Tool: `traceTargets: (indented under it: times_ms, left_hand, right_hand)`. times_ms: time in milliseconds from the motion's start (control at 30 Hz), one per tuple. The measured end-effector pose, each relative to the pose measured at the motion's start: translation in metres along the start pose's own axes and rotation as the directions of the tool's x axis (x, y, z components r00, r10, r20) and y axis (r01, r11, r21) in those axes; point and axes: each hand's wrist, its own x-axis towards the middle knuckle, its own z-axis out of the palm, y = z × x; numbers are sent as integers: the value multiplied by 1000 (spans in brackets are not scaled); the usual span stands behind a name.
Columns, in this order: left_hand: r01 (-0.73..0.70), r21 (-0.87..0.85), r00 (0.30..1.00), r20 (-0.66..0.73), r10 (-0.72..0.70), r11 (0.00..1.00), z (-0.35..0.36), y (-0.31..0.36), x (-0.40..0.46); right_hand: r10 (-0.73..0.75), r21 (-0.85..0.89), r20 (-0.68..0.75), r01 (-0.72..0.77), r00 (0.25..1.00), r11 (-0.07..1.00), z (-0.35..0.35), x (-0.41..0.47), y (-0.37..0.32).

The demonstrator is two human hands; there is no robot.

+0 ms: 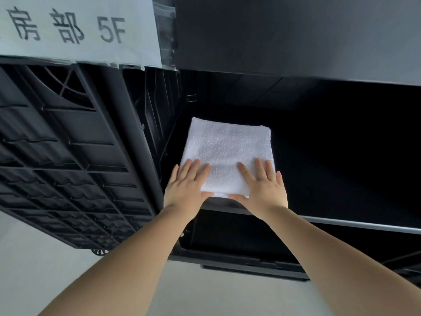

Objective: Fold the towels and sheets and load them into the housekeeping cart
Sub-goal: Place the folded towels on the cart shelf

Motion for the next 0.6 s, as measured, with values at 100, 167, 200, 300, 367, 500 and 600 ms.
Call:
traceTargets:
  times_ms: [100, 167, 200, 300, 367, 500, 600]
  left_hand:
    - [39, -10, 998, 42, -38, 999, -3, 4, 0]
    - [80, -21, 994, 72, -79, 997, -6, 11, -5]
    - [103, -27, 991, 91, -100, 994, -8, 14, -9]
    - [141, -20, 978, 161, -136, 990, -16, 25, -29]
    - [139, -13, 970, 204, -133, 990, -24, 32, -45]
    - [140, -66, 959, 259, -118, 988, -50, 41, -77]
    - [158, -110, 971, 196, -135, 981, -75, 43, -101]
  right_hand:
    - [8, -12, 3, -8, 1000, 1000, -2, -1, 0]
    - [15, -10, 19, -15, 1000, 1000, -5, -9, 5]
    - [18, -8, 35, -18, 999, 1000, -7, -14, 8]
    - [18, 27, 105, -21, 994, 999, -17, -32, 13]
    - [22, 46, 157, -29, 987, 999, -28, -46, 11]
    - [44, 98, 162, -61, 986, 993, -57, -82, -4]
    - [44, 162, 82, -57, 996, 985, -79, -116, -21]
